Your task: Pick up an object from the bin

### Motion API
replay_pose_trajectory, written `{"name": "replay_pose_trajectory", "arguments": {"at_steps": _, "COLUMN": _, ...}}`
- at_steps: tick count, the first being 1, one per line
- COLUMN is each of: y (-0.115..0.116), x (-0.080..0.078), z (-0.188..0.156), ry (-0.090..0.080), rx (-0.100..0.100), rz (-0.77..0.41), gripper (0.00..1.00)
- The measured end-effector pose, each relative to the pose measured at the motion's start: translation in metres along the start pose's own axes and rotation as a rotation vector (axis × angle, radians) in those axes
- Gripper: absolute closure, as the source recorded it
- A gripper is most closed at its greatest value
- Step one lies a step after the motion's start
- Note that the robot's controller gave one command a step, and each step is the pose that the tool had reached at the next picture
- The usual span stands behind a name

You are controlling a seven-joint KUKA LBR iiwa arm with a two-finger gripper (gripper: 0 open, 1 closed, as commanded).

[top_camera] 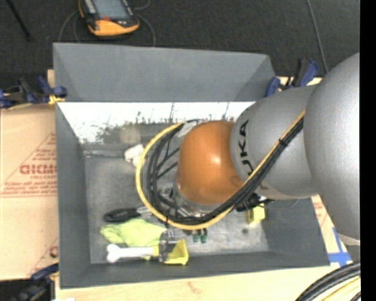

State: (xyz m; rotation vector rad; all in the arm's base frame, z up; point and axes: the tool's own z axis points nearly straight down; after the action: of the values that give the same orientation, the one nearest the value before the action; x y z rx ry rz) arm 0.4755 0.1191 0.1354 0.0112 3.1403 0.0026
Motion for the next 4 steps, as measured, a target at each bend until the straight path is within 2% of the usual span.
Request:
{"name": "replay_pose_trajectory", "arguments": {"at_steps": 1, "y": 0.000, "x": 0.000, "z": 0.000, "ry": 0.000, "rx": 0.000, "rz": 0.000, "gripper": 0.00}}
{"name": "replay_pose_trajectory", "arguments": {"at_steps": 2, "y": -0.005, "x": -0.004, "z": 0.018, "ry": -0.007, "rx": 0.000, "rz": -0.128, "gripper": 0.00}}
{"name": "replay_pose_trajectory", "arguments": {"at_steps": 3, "y": 0.007, "x": -0.002, "z": 0.031, "ry": -0.002, "rx": 0.002, "rz": -0.467, "gripper": 0.00}}
{"name": "replay_pose_trajectory", "arguments": {"at_steps": 4, "y": -0.030, "x": -0.028, "z": 0.048, "ry": -0.008, "rx": 0.001, "rz": -0.665, "gripper": 1.00}}
